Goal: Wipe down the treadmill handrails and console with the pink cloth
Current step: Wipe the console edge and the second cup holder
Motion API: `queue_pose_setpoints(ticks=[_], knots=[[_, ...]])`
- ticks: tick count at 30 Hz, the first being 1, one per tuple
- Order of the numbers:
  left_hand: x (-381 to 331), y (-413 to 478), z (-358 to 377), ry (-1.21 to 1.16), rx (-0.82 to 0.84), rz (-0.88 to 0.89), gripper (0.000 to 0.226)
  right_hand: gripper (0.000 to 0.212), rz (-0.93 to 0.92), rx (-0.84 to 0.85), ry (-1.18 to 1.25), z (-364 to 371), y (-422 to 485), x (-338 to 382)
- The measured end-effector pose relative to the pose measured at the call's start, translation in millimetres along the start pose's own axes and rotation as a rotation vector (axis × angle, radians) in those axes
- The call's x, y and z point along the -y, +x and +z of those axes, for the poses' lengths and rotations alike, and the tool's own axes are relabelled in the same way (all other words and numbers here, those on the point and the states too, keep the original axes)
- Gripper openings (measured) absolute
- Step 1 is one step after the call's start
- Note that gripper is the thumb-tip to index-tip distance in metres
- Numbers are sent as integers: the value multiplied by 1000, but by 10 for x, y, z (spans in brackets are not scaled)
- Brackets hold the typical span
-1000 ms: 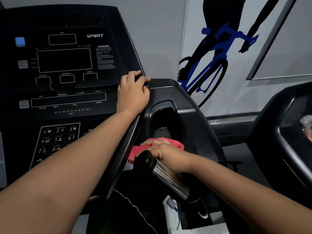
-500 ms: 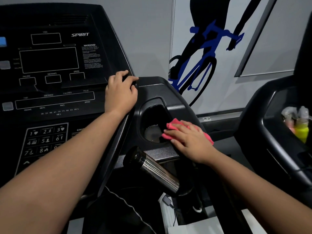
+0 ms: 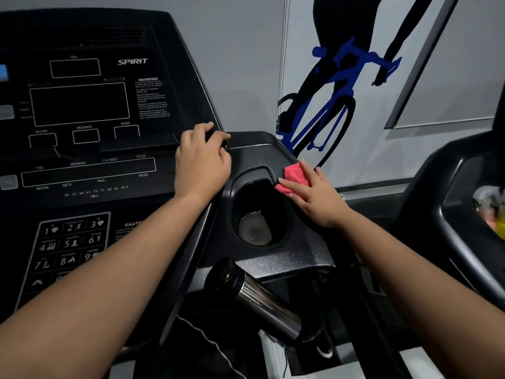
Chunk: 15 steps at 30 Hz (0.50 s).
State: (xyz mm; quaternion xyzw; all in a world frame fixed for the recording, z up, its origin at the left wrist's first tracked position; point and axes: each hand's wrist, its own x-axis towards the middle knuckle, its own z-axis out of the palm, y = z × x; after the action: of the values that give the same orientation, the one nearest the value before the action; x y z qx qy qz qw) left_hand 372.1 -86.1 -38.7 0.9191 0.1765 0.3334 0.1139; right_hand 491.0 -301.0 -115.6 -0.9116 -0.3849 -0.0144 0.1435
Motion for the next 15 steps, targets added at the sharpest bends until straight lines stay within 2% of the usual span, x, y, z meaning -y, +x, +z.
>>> queue_pose_setpoints(ticks=[3, 9, 15], knots=[[5, 14, 7, 15, -2, 4, 31, 44, -57, 28, -95, -47, 202, 111], [8, 38, 12, 26, -9, 4, 28, 49, -309, -129, -268, 44, 549, 258], [5, 47, 9, 46, -5, 2, 26, 56, -461, -284, -377, 201, 762, 491]])
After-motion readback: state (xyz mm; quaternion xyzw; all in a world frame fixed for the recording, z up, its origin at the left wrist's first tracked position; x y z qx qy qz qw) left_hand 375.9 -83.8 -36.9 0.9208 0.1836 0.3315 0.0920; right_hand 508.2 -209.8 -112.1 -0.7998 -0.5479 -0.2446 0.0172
